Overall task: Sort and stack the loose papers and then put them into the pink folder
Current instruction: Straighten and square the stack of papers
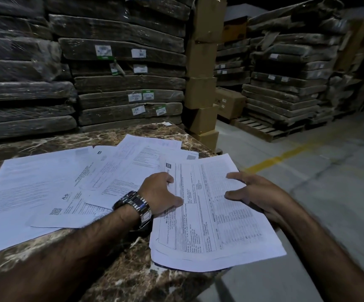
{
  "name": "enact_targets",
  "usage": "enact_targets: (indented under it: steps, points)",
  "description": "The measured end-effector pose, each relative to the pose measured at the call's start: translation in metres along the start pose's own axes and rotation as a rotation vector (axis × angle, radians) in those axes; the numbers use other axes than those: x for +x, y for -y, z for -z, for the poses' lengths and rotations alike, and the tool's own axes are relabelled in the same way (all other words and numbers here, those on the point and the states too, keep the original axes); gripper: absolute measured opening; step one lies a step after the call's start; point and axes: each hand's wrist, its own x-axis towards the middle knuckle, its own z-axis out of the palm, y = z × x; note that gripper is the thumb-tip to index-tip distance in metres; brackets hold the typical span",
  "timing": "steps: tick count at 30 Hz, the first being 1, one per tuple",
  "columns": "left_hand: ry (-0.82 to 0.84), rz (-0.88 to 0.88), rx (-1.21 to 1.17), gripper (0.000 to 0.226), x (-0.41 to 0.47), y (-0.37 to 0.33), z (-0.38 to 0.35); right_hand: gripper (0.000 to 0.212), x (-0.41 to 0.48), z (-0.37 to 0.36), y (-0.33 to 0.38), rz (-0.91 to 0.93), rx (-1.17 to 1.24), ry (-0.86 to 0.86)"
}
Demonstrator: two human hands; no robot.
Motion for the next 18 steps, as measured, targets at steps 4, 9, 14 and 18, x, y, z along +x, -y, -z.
enact_targets:
  steps: [4, 9, 14, 18]
  points:
    - [0.005, 0.021, -0.069, 0.066, 0.001, 0.001, 0.002, 0.031, 0.0, 0.002, 0.0, -0.02, -0.015, 0.084]
    - [0.012, 0.016, -0.249, 0.066, 0.004, 0.007, 0.01, 0.027, -0.003, 0.002, 0.002, 0.065, 0.063, 0.057]
    - [-0.027, -0.002, -0.354, 0.071, 0.008, 0.007, 0.034, 0.028, -0.009, 0.008, 0.019, 0.172, 0.129, 0.089]
    - [0.034, 0.106, -0.454, 0.081, 0.01, 0.013, 0.046, 0.028, -0.01, 0.008, 0.042, 0.214, 0.105, 0.114]
